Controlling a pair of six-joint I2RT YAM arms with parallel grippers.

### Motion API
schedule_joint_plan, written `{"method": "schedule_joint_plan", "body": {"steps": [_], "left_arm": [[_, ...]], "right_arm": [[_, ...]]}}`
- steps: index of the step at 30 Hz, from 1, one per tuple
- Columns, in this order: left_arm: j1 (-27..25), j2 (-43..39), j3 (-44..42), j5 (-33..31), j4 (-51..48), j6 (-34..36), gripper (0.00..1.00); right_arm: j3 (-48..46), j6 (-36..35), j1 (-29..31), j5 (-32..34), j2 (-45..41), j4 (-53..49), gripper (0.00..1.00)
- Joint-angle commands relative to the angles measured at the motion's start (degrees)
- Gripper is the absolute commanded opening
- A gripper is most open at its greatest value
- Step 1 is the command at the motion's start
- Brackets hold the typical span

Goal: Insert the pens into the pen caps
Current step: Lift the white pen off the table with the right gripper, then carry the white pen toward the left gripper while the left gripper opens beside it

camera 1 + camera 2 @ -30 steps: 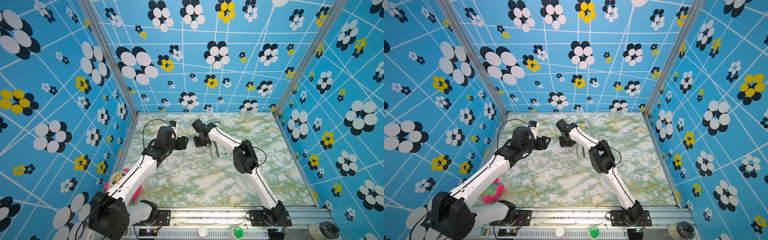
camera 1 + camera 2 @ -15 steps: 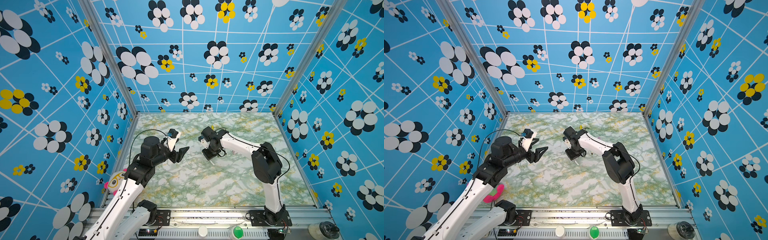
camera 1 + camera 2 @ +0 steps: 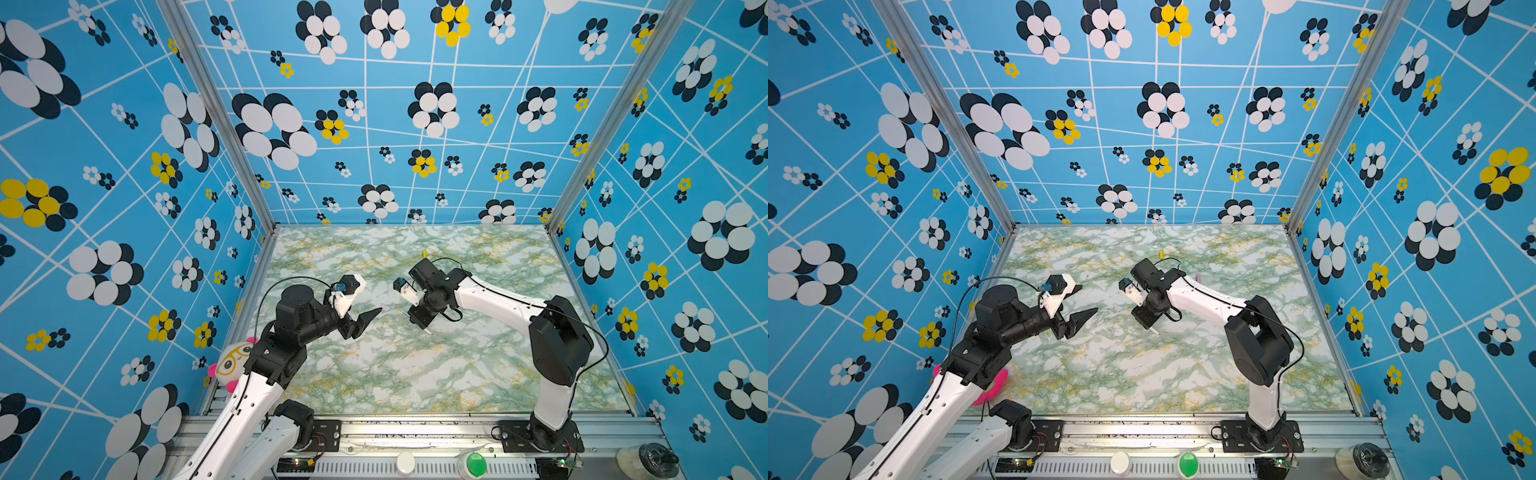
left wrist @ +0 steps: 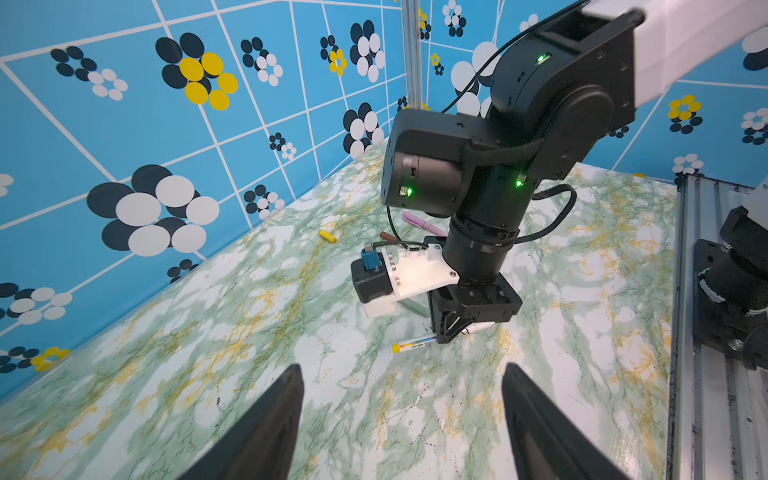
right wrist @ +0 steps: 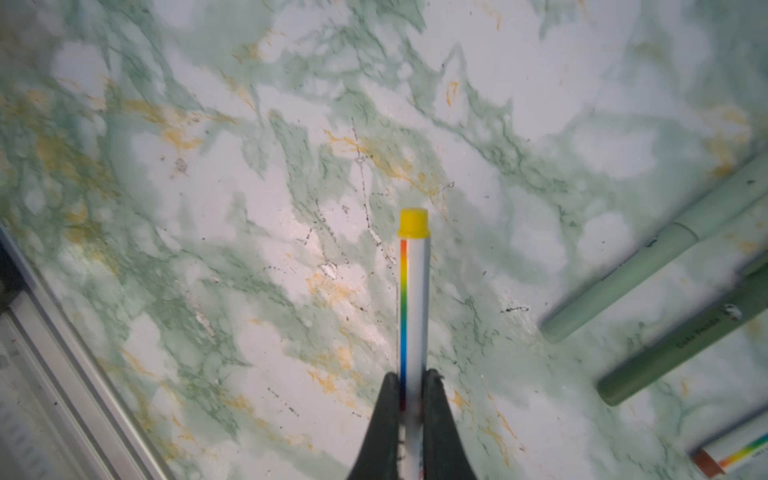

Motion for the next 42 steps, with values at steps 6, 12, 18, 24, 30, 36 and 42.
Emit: {"method": "schedule_joint_plan", "body": {"steps": [6, 12, 18, 24, 30, 36, 42], "left_arm": [[-0.33, 0.82, -2.14, -3.28, 9.60, -17.94, 0.84], [1.68, 7.59, 3.73, 0.09, 1.65, -33.15, 0.88], [4.90, 16.64, 7.56, 10.50, -2.20, -47.36, 0.84], [8.67, 21.63, 7.71, 17.13, 0.07, -60.06, 0.80], [8.89, 25.64, 10.48, 20.44, -3.00, -63.32, 0.80], [9.12, 27.75, 11.19, 21.47, -6.92, -63.18, 0.80], [8.70, 29.02, 10.65, 23.33, -7.61, -63.08, 0.76]], "right_arm": [[-4.48, 0.55, -1.32, -4.01, -11.04, 7.19, 0.00], [-12.50, -2.83, -1.32, 3.71, -17.78, 18.02, 0.00], [-24.85, -12.17, -0.99, 8.74, -24.70, 38.60, 0.00], [-36.33, -26.38, -0.29, 10.02, -28.04, 57.26, 0.00], [-40.02, -42.88, 3.11, 14.29, -25.36, 63.63, 0.00], [-41.22, -57.58, 6.93, 20.00, -24.85, 67.67, 0.00], [-42.92, -67.63, 10.10, 22.87, -23.48, 73.09, 0.00]]}}
